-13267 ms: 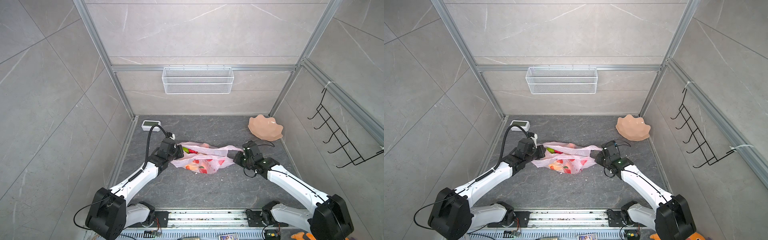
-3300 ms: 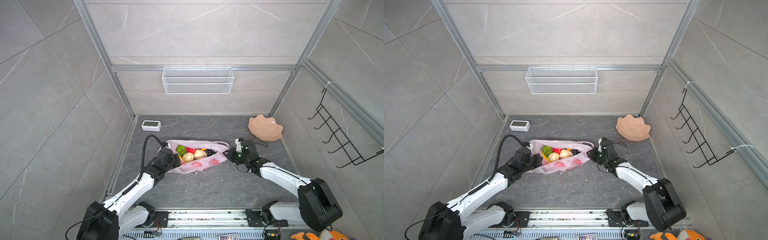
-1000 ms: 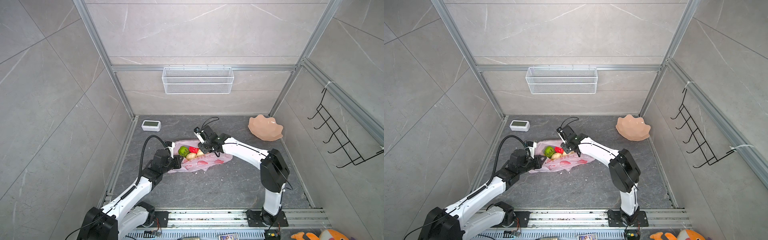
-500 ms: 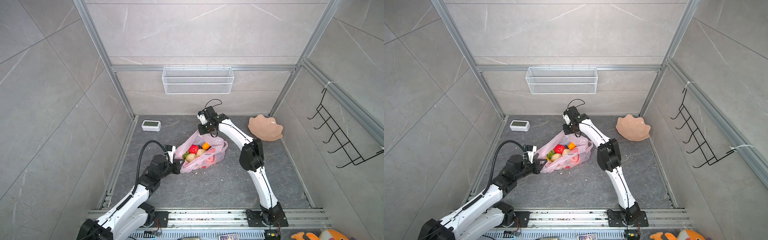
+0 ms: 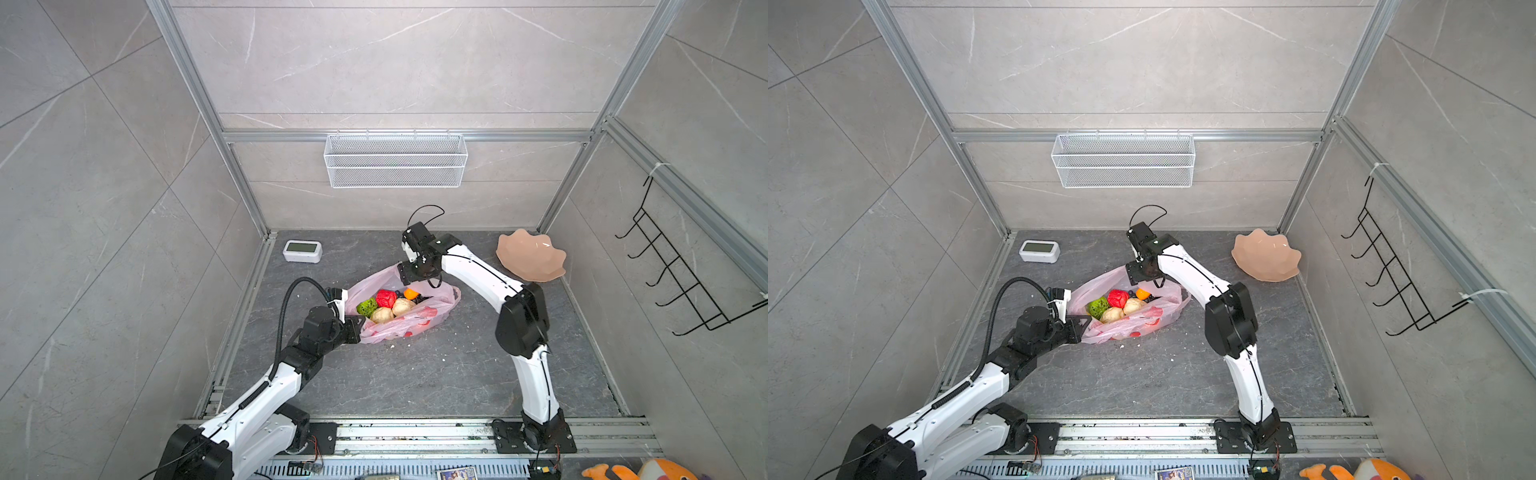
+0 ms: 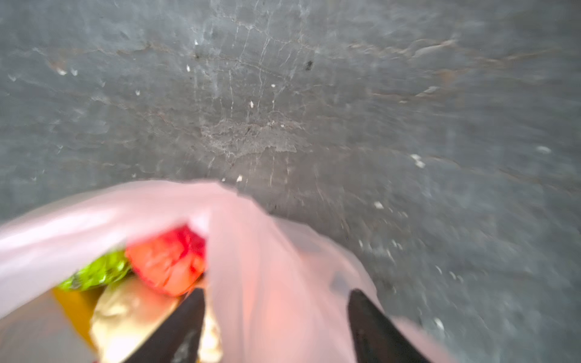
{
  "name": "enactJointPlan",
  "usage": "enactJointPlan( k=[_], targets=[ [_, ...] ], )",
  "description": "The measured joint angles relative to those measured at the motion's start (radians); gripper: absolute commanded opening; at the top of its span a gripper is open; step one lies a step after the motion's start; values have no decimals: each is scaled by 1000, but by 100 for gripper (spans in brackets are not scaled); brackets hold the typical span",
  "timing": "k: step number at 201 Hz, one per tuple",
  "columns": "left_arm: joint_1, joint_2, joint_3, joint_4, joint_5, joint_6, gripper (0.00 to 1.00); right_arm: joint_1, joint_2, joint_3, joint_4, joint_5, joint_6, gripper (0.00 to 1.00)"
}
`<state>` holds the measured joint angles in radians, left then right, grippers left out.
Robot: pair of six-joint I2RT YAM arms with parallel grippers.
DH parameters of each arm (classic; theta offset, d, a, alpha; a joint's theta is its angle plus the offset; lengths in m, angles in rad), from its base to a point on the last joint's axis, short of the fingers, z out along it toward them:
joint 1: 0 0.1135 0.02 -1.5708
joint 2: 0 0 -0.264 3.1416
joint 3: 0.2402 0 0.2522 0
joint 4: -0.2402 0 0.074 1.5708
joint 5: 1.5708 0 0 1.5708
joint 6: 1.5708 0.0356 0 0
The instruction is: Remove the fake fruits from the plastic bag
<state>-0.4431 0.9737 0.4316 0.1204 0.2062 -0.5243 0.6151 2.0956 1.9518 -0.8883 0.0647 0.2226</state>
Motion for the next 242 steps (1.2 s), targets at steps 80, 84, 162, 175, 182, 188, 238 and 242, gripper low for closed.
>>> enactJointPlan(
  k=[80,84,162,175,182,188,238,242],
  targets=[
    [0,34,27,0,-40,-37,0,11,-283,-488,133,187,265,78],
    [0,34,27,0,-46,-39,0,11,-283,-501,134,186,269,74],
    [161,17,-47,32,-40,-148,0,-229,-503,-972,525,-119,412,7],
    [212,39,-72,57,11,-174,0,-269,-521,-1035,606,-208,435,2],
    [227,56,-76,63,33,-183,0,-281,-522,-1062,649,-251,444,1],
    [237,71,-76,67,45,-186,0,-286,-522,-1077,676,-278,453,0],
    [189,104,-2,30,82,-151,0,-290,-544,-1109,821,-425,505,0],
    [180,108,9,25,80,-144,1,-289,-549,-1109,827,-432,505,0]
  ],
)
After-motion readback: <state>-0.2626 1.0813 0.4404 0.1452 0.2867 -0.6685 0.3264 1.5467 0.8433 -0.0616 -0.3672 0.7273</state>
